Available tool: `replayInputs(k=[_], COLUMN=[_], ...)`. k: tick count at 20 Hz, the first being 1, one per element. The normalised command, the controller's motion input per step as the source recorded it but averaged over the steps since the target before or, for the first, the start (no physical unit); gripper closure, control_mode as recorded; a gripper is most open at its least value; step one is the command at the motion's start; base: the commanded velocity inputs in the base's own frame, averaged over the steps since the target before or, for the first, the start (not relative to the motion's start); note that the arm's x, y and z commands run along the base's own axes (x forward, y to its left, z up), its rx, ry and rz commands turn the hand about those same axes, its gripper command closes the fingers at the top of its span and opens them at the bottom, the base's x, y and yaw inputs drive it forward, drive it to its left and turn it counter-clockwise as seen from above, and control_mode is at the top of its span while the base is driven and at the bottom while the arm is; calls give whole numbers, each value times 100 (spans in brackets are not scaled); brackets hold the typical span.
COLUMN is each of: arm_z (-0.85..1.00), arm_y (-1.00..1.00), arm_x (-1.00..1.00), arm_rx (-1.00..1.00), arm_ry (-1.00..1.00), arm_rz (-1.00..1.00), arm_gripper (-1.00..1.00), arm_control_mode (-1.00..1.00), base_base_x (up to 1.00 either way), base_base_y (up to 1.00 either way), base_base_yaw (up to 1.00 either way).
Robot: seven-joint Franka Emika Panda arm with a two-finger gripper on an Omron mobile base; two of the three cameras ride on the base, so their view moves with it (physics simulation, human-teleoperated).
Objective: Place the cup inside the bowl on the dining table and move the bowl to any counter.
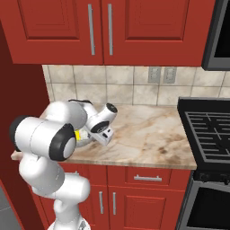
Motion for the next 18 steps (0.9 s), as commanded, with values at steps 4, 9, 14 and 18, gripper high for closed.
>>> replayInputs(k=[4,9,14,18], arm_z=[0,0,0,0], arm_y=[4,0,1,11], arm_x=[0,0,0,0], arm_rx=[0,0,0,0], arm_ry=[0,0,0,0], arm_rz=[0,0,0,0], arm_gripper=[100,100,100,-100], arm_control_mode=[-100,-100,-100,-100], base_base_x=[0,0,0,0], base_base_y=[0,0,0,0], base_base_yaw=[0,0,0,0])
